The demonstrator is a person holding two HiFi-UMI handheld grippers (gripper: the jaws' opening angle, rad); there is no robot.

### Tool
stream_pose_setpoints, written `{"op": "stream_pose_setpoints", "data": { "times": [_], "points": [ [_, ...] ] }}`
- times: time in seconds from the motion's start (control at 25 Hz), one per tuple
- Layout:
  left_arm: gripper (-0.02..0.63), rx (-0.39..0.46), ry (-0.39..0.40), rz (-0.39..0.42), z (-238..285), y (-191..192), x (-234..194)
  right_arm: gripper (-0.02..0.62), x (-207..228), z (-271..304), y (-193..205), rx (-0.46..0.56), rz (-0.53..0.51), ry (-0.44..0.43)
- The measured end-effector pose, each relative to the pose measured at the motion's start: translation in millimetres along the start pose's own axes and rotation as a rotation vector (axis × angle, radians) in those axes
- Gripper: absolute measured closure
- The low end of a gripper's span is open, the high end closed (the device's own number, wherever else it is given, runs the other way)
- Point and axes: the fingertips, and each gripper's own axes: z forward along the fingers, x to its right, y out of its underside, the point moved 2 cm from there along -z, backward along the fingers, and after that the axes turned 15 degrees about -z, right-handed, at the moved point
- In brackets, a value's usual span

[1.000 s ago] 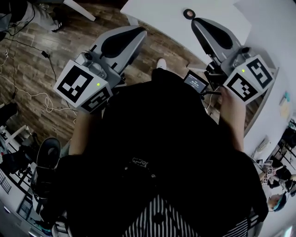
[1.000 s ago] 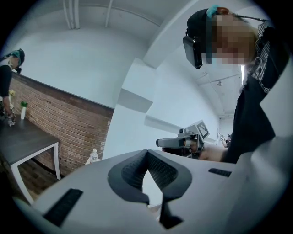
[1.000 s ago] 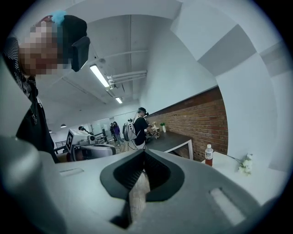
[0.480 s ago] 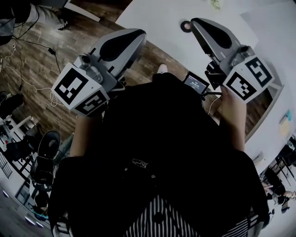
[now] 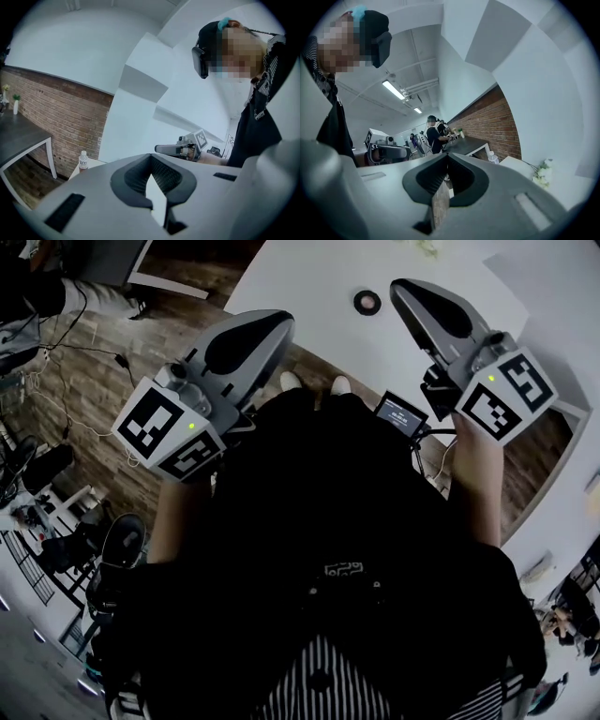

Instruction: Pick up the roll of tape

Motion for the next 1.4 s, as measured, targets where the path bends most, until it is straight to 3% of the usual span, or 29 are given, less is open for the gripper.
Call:
{"op": "stream_pose_setpoints", "data": {
  "times": [0.28, 0.56, 0.72, 0.88, 1.4],
  "points": [
    [0.600, -0.085, 0.168, 0.028, -1.0, 58.4, 11.1, 0.591, -48.8, -38.3, 52.8, -0.018, -0.012, 0.160],
    [0.600, -0.149, 0.363, 0.105, 34.4, 30.5, 13.0, 0.591, -41.1, -53.6, 39.9, -0.003, -0.011, 0.344],
    [0.600, -0.199, 0.443, 0.135, 56.1, 36.1, 24.7, 0.591, -34.9, -73.6, 45.3, 0.006, 0.003, 0.421],
    [0.600, -0.241, 0.488, 0.139, 66.6, 35.6, 13.0, 0.591, -30.4, -64.8, 48.0, 0.003, 0.018, 0.466],
    [0.600, -0.269, 0.511, 0.116, 54.1, -4.7, -62.4, 0.591, -12.4, 29.8, 34.9, -0.077, 0.003, 0.490]
  ]
}}
